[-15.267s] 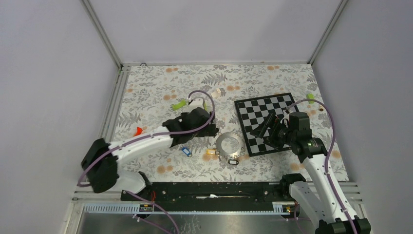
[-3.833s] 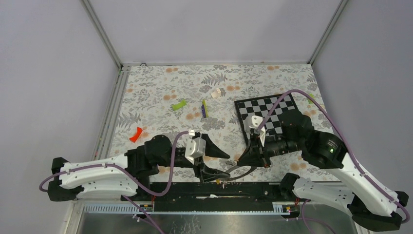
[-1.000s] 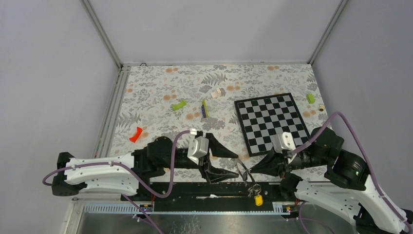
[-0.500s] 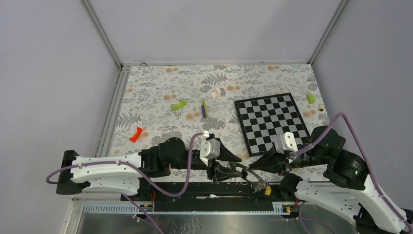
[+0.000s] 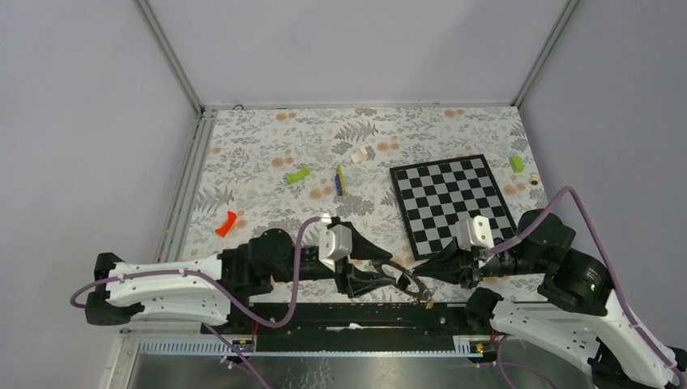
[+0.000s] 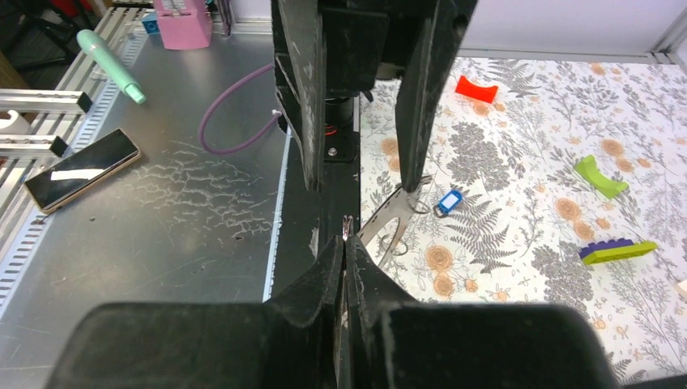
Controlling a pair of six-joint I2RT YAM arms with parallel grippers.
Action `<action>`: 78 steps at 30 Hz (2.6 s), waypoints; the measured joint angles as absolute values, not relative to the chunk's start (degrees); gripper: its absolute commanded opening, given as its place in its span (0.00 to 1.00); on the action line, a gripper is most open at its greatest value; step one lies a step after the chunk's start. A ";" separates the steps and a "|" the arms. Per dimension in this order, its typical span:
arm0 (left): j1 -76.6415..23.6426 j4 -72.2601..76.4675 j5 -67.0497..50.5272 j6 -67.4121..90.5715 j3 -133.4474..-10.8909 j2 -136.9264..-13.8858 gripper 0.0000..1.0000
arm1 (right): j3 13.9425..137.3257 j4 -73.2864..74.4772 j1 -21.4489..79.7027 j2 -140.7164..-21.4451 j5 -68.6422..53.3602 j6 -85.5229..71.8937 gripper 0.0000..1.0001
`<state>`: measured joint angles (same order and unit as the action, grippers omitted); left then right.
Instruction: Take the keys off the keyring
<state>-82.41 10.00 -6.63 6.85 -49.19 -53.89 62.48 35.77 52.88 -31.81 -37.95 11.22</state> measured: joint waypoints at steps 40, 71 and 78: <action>-84.49 14.90 -7.11 6.33 -49.87 -61.14 0.42 | 60.88 34.50 52.88 -30.37 -37.19 10.41 0.00; -84.68 6.59 -5.52 6.37 -52.97 -58.98 0.00 | 59.66 33.95 52.90 -28.97 -38.39 11.35 0.00; -84.79 -3.36 -3.99 3.79 -58.00 -59.02 0.00 | 58.04 33.36 52.90 -28.77 -38.20 11.42 0.01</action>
